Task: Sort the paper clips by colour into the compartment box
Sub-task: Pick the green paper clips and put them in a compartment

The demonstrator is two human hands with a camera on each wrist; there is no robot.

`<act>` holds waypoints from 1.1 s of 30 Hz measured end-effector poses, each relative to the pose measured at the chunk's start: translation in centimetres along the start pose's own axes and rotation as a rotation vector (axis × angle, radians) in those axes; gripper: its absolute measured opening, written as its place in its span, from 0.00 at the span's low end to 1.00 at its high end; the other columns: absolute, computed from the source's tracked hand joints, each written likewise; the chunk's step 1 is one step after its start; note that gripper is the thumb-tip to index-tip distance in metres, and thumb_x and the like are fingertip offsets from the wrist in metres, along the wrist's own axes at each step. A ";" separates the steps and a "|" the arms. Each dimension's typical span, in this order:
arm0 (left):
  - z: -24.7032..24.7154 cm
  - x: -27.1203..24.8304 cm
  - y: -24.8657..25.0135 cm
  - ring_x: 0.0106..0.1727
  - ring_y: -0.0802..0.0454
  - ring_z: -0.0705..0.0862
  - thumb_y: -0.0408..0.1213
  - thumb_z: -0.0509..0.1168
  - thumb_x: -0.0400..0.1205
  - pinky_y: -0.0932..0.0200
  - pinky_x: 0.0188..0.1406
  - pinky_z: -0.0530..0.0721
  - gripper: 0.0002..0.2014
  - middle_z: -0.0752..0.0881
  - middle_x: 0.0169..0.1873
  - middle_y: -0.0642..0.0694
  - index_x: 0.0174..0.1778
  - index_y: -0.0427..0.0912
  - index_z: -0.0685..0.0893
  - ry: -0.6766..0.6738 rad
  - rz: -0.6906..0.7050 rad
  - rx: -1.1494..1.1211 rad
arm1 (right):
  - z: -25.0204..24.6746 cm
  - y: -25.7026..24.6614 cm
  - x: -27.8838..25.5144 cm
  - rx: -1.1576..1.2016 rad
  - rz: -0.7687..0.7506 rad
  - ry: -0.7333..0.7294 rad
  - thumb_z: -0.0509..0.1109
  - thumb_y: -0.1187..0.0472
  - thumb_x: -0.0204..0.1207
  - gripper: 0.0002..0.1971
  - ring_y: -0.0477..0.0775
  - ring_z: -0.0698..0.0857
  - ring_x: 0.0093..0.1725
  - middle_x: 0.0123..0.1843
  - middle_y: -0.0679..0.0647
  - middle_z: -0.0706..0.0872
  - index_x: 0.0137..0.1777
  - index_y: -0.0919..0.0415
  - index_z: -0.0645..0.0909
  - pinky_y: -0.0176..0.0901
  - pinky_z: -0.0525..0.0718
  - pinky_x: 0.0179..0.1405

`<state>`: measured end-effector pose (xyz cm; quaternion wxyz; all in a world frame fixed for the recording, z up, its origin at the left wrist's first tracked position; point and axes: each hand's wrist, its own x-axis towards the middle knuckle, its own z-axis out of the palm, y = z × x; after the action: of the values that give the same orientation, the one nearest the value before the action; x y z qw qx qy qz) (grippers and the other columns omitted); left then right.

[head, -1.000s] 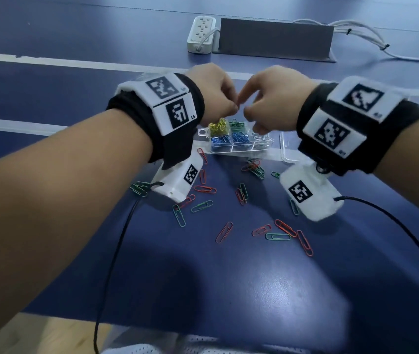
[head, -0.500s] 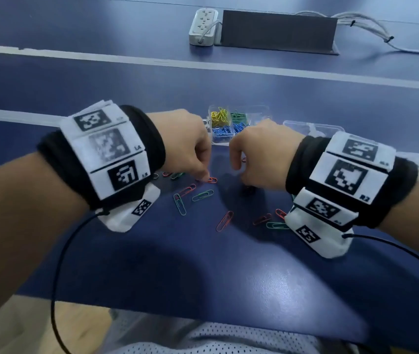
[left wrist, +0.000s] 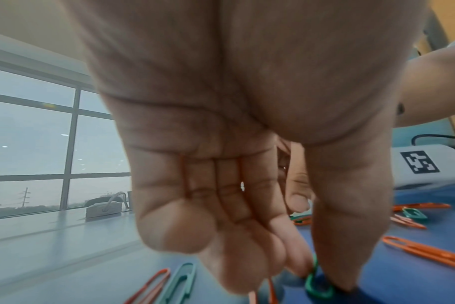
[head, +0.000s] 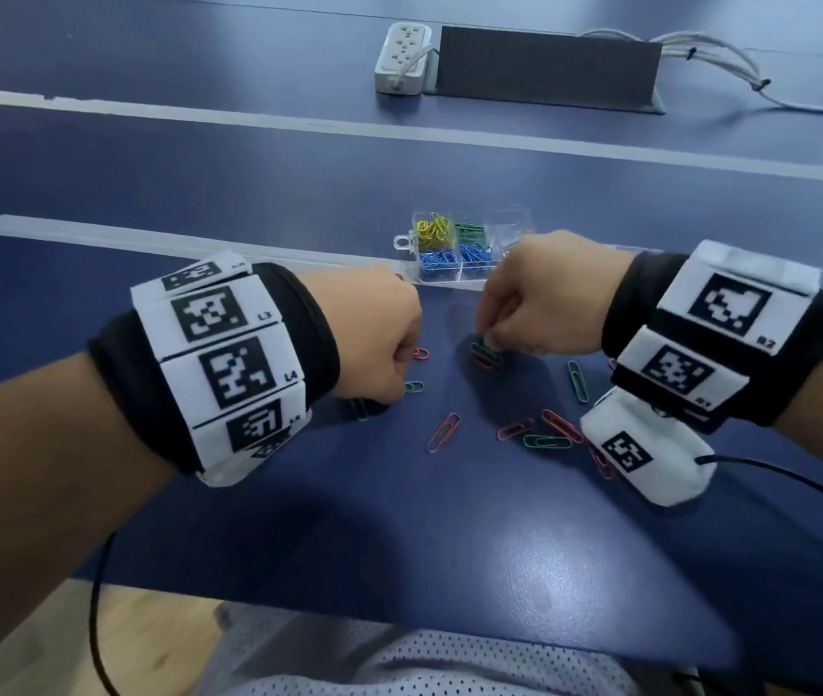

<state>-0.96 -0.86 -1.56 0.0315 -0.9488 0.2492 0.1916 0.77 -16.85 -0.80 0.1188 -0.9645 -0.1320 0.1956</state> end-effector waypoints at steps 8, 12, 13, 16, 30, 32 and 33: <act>-0.3 -0.7 -0.7 0.28 0.59 0.72 0.42 0.66 0.70 0.64 0.27 0.70 0.12 0.75 0.23 0.53 0.24 0.47 0.71 0.088 -0.050 -0.158 | 1.2 -1.0 0.0 -0.099 -0.173 -0.027 0.69 0.62 0.66 0.12 0.52 0.79 0.39 0.28 0.44 0.78 0.47 0.49 0.86 0.41 0.83 0.50; -0.4 -1.2 -1.8 0.27 0.62 0.74 0.41 0.69 0.71 0.70 0.26 0.69 0.11 0.78 0.23 0.54 0.26 0.48 0.75 0.149 -0.061 -0.235 | 1.0 -0.9 0.3 -0.027 -0.156 -0.060 0.70 0.63 0.66 0.11 0.44 0.79 0.31 0.28 0.42 0.80 0.46 0.49 0.87 0.36 0.81 0.39; -0.3 -1.3 -1.9 0.28 0.63 0.75 0.41 0.69 0.71 0.72 0.26 0.69 0.10 0.79 0.23 0.54 0.27 0.49 0.76 0.147 -0.048 -0.235 | 0.8 -0.8 0.4 0.001 -0.144 -0.063 0.69 0.63 0.67 0.11 0.39 0.79 0.29 0.26 0.41 0.81 0.45 0.48 0.87 0.33 0.79 0.36; 0.1 -1.3 -1.4 0.28 0.63 0.76 0.48 0.72 0.71 0.70 0.30 0.74 0.07 0.79 0.24 0.56 0.32 0.53 0.82 0.093 0.027 -0.240 | 0.3 -0.3 0.8 0.120 -0.093 -0.065 0.65 0.66 0.69 0.13 0.35 0.82 0.25 0.27 0.44 0.88 0.41 0.47 0.87 0.31 0.83 0.40; 0.7 -1.4 -0.2 0.28 0.64 0.74 0.39 0.67 0.72 0.71 0.33 0.74 0.04 0.78 0.24 0.56 0.33 0.50 0.78 0.026 0.101 -0.175 | -0.7 2.7 1.3 0.075 0.139 0.106 0.72 0.55 0.70 0.07 0.55 0.86 0.40 0.31 0.51 0.88 0.41 0.55 0.89 0.42 0.84 0.49; 0.4 -1.6 -0.9 0.28 0.66 0.75 0.36 0.66 0.72 0.74 0.32 0.71 0.05 0.80 0.25 0.56 0.37 0.52 0.78 0.051 0.069 -0.242 | -0.4 2.3 1.4 0.007 0.118 0.095 0.77 0.49 0.65 0.10 0.54 0.83 0.41 0.34 0.51 0.87 0.42 0.53 0.89 0.40 0.80 0.45; 0.2 -1.7 -1.3 0.28 0.67 0.76 0.35 0.65 0.73 0.74 0.32 0.71 0.07 0.81 0.26 0.56 0.40 0.54 0.78 0.064 0.056 -0.268 | -0.2 2.2 1.6 -0.016 0.100 0.101 0.78 0.49 0.63 0.10 0.54 0.83 0.41 0.36 0.51 0.88 0.42 0.52 0.90 0.39 0.80 0.44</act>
<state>-1.77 1.12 -1.16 -0.1088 -0.9427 0.2487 0.1939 2.68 -18.49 -1.83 0.1078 -0.9794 -0.0790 0.1511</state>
